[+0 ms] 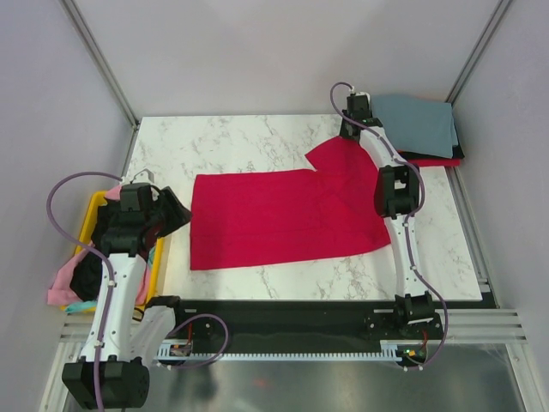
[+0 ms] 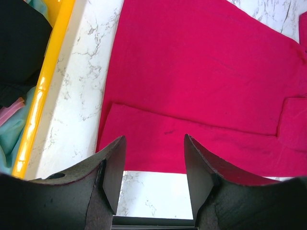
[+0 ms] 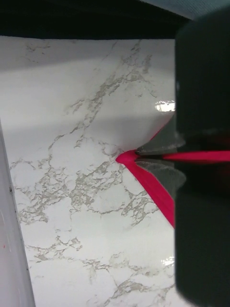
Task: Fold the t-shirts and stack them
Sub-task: Fold the tshirt
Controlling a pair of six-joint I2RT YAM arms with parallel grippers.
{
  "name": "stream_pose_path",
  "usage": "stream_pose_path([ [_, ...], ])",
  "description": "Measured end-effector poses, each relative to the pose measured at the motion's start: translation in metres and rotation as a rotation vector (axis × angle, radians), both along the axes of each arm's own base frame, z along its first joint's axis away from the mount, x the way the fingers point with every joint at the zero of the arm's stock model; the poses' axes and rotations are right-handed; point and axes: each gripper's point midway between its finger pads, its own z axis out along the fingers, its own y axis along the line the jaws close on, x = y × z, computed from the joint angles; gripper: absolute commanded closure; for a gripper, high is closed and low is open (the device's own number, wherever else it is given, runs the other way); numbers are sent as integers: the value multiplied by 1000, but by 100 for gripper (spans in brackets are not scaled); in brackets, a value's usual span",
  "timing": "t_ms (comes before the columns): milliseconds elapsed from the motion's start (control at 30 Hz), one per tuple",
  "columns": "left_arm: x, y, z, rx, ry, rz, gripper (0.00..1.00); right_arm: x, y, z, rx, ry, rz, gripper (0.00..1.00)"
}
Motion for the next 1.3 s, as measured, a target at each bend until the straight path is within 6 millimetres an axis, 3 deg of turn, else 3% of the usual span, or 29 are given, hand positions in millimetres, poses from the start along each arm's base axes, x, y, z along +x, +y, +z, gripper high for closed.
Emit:
stream_pose_path([
  [267,7,-1,-9,-5,35,-4,44,0,8,0,47,-26,-11,100],
  [333,15,0,-18,-4,76,-4,44,-15,12,1,94,-28,-18,100],
  [400,30,1,-24,12,126,2,45,-44,16,-1,144,-4,-31,100],
  [500,69,5,-24,38,170,17,47,-68,29,6,203,-23,-32,100],
  [633,150,14,-20,74,157,51,48,-74,57,20,261,-99,16,100],
  [767,220,25,-50,112,184,93,55,-75,82,24,301,-131,65,100],
  [833,237,28,-78,122,234,108,56,-74,86,27,319,-138,80,100],
  [933,240,28,-117,117,316,117,55,-71,87,31,339,-154,91,100],
  [1000,234,28,-131,117,360,122,55,-70,86,33,350,-158,95,100],
  [1300,237,31,-141,129,370,133,50,-69,88,36,383,-163,104,100],
])
